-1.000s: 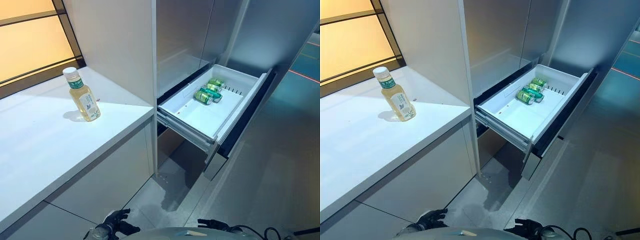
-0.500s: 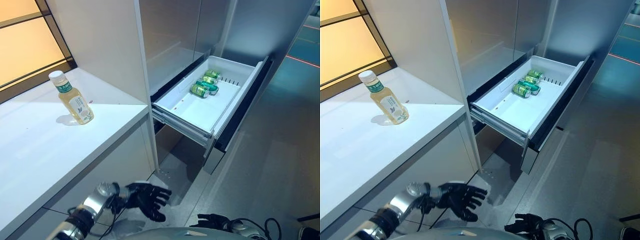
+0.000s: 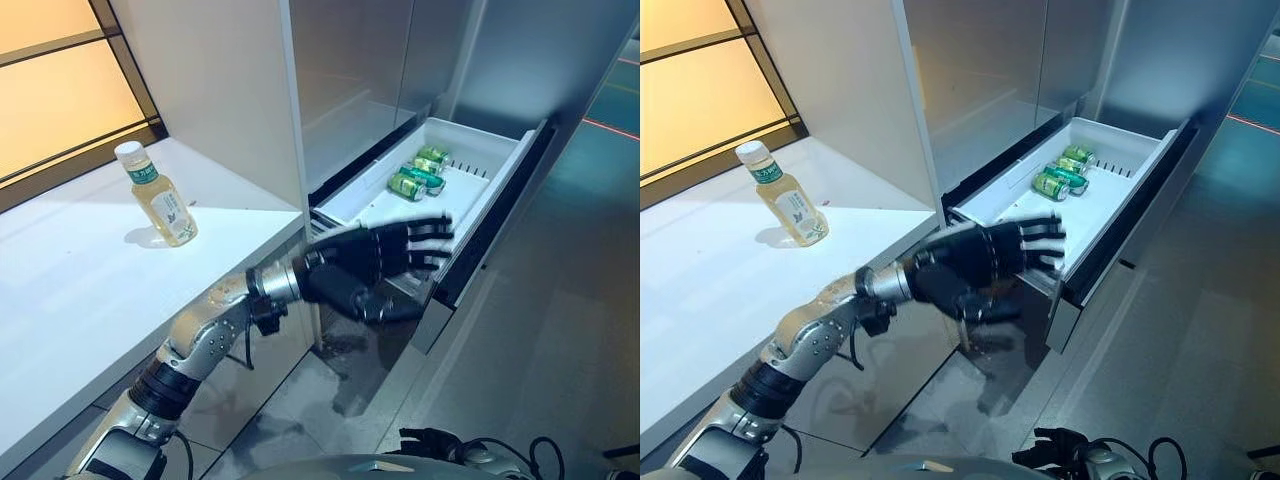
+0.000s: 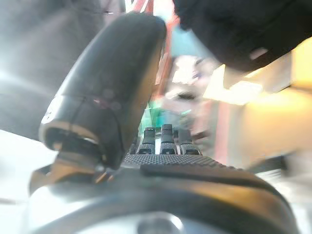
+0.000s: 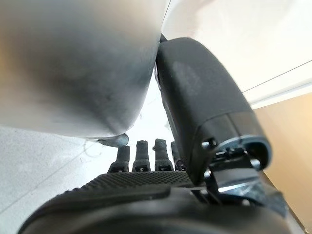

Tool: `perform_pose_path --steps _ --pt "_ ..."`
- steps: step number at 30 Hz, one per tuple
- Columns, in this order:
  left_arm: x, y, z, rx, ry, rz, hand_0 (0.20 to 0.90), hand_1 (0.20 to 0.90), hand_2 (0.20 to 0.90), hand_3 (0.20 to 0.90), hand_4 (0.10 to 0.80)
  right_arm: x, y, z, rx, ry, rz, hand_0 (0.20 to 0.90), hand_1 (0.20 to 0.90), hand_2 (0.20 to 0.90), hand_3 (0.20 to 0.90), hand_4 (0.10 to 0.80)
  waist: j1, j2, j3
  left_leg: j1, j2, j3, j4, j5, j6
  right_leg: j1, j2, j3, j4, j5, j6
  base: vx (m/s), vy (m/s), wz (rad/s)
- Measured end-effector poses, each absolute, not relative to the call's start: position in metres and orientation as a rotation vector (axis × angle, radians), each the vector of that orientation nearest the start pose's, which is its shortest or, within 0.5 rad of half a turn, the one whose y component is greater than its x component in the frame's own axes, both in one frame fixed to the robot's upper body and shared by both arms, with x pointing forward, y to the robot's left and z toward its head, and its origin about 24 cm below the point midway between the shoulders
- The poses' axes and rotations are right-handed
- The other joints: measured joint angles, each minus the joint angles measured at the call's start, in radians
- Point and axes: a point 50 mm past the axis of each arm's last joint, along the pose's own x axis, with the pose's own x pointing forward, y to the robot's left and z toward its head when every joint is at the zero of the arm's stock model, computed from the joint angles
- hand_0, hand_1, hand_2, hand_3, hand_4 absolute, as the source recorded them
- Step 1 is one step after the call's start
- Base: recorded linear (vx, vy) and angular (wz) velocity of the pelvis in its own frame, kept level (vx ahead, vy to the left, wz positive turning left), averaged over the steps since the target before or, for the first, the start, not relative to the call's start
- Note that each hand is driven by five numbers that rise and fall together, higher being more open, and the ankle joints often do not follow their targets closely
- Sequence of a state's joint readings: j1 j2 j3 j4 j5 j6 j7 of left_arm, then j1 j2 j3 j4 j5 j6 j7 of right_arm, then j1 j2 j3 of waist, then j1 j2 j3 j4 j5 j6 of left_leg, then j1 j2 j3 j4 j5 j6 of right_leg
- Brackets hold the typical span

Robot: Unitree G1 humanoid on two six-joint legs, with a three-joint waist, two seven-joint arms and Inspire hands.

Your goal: Put drinks into fridge and close the fridge

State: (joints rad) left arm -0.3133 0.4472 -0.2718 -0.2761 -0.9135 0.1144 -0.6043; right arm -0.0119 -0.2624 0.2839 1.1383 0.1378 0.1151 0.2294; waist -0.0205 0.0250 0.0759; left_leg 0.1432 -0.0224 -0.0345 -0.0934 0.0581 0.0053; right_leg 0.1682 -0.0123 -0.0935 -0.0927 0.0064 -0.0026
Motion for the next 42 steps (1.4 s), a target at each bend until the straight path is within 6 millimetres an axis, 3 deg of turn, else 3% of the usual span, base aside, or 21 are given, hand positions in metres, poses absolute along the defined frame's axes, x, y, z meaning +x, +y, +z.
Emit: perform_pose_path --steps 5,8,14,20,27,36,42 --pt "0.255 0.131 0.202 -0.232 -0.66 -0.829 0.9 0.9 0.9 0.9 0.8 0.095 -0.215 -0.161 -0.141 1.294 0.199 0.9 0.9 0.9 0.9 0.8 0.023 -0.001 -0.001 -0.003 -0.001 -0.023 0.0 0.005 -0.001 0.005 0.0 -0.02 0.001 0.0 0.0 0.019 -0.001 0.12" --pt "0.251 0.165 0.225 -0.157 -0.904 -0.48 0.9 0.9 0.9 0.9 0.8 0.093 -0.213 -0.163 -0.135 1.298 0.2 0.9 0.9 0.9 0.9 0.8 0.049 -0.008 -0.004 -0.011 -0.003 -0.04 0.002 0.01 -0.001 0.005 -0.001 -0.036 0.001 0.0 0.0 0.02 0.004 0.15" --pt "0.237 0.194 0.242 -0.077 -1.127 -0.063 0.9 0.9 0.9 0.9 0.8 0.086 -0.209 -0.166 -0.161 1.323 0.225 0.9 0.9 0.9 0.9 0.8 0.091 -0.041 -0.03 -0.017 -0.012 -0.07 0.0 0.018 0.001 0.011 -0.008 -0.064 0.001 -0.006 0.001 0.021 0.02 0.17" --pt "0.243 0.204 0.242 0.071 -1.07 0.108 0.9 0.9 0.9 0.9 0.8 0.086 -0.206 -0.166 -0.17 1.331 0.245 0.9 0.9 0.9 0.9 0.8 0.096 -0.047 -0.05 -0.036 -0.02 -0.078 0.0 0.017 0.004 0.001 -0.016 -0.07 0.001 -0.01 0.008 0.022 0.033 0.05" --pt "0.27 0.228 0.217 0.168 -0.83 0.239 0.9 0.9 0.9 0.9 0.8 0.084 -0.209 -0.166 -0.167 1.342 0.254 0.9 0.9 0.9 0.9 0.8 0.097 -0.033 -0.057 -0.034 -0.019 -0.081 0.0 0.023 0.007 0.004 -0.015 -0.08 0.001 -0.007 0.003 0.021 0.036 0.03" --pt "0.291 0.252 0.179 0.071 -0.554 0.289 0.9 0.9 0.9 0.9 0.8 0.088 -0.208 -0.164 -0.192 1.346 0.29 0.9 0.9 0.9 0.9 0.8 0.094 -0.027 -0.05 -0.027 -0.018 -0.073 0.0 0.024 0.007 0.003 -0.014 -0.071 0.001 -0.007 0.003 0.023 0.037 -0.03" --pt "0.29 0.259 0.155 0.027 -0.423 0.251 0.9 0.9 0.9 0.9 0.8 0.093 -0.207 -0.163 -0.201 1.332 0.304 0.9 0.9 0.9 0.9 0.8 0.093 -0.03 -0.036 -0.024 -0.017 -0.062 0.0 0.024 0.007 0.001 -0.013 -0.054 0.001 -0.007 0.003 0.018 0.035 -0.06"
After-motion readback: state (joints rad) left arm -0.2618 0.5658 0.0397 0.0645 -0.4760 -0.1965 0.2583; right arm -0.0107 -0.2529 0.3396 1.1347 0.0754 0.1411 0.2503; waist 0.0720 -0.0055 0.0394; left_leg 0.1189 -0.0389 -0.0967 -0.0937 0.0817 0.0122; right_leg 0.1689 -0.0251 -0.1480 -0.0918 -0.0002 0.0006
